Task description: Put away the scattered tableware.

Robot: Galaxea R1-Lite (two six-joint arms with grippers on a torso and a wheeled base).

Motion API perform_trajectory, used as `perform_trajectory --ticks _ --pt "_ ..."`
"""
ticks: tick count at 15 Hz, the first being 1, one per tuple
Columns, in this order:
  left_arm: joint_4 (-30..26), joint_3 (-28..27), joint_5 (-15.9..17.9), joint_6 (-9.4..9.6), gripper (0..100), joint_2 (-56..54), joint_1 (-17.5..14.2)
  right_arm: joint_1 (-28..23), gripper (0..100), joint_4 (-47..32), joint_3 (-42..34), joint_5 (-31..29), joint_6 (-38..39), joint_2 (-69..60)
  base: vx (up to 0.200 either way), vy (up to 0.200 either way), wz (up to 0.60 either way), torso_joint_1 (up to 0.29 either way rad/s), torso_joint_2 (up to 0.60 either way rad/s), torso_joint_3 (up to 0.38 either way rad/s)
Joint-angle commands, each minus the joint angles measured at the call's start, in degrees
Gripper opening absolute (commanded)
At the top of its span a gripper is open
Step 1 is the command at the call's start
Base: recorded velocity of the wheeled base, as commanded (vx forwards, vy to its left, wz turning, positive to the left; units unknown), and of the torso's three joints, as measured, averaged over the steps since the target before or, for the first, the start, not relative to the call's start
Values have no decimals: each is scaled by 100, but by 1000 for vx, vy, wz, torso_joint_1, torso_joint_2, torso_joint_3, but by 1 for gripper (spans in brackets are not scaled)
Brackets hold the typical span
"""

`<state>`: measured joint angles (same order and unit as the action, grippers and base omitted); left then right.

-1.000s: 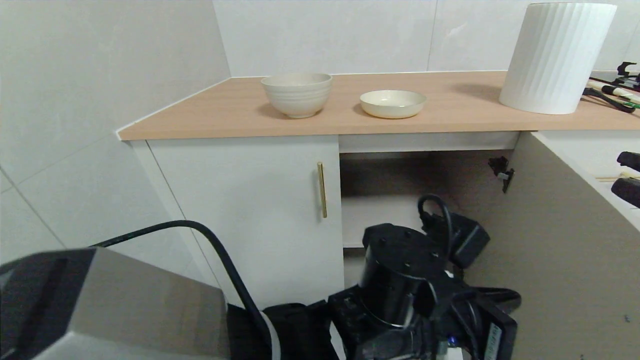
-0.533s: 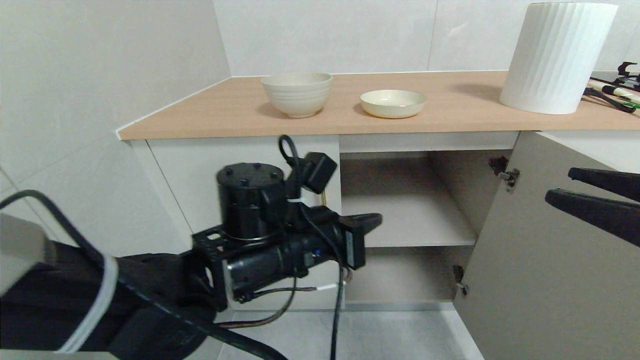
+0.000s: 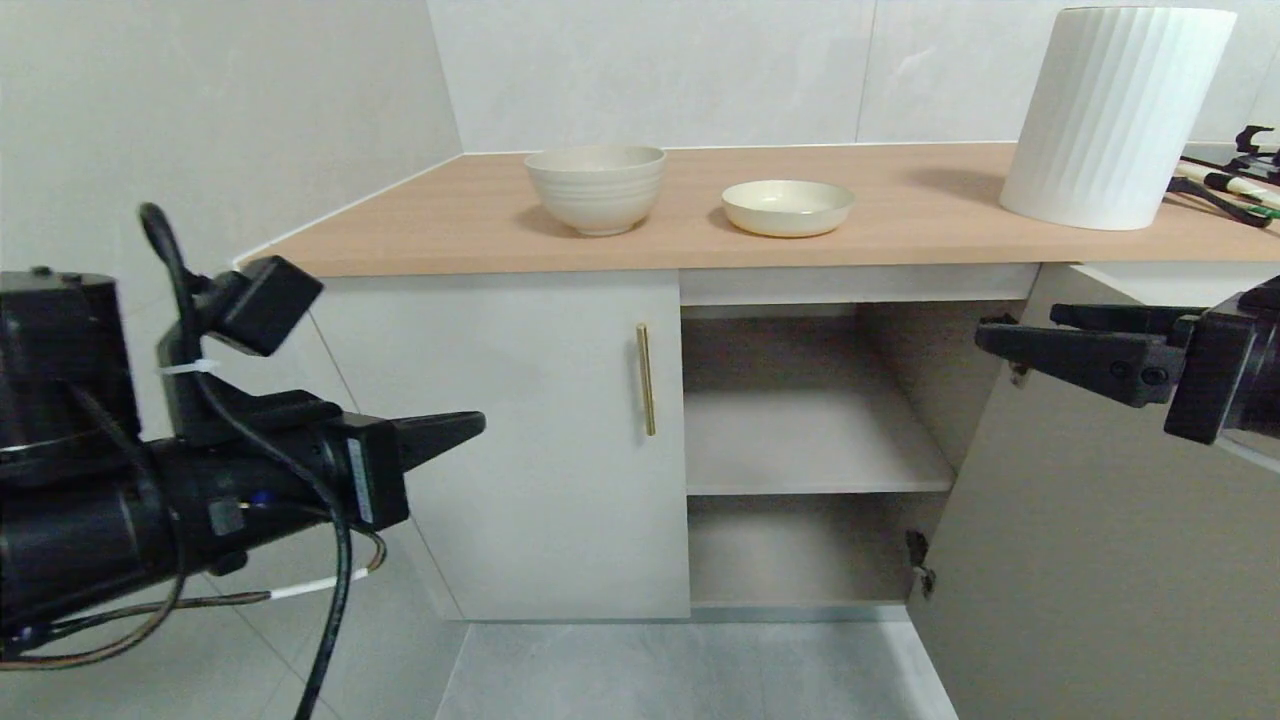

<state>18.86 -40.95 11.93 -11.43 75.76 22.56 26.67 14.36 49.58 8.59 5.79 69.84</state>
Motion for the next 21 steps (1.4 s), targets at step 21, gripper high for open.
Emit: perform_trajectory --ticks 21 --pt "-620 -809 -684 -34 100 -835 -657 13 100 -337 43 -86 1 -102 57 0 0 1 0 0"
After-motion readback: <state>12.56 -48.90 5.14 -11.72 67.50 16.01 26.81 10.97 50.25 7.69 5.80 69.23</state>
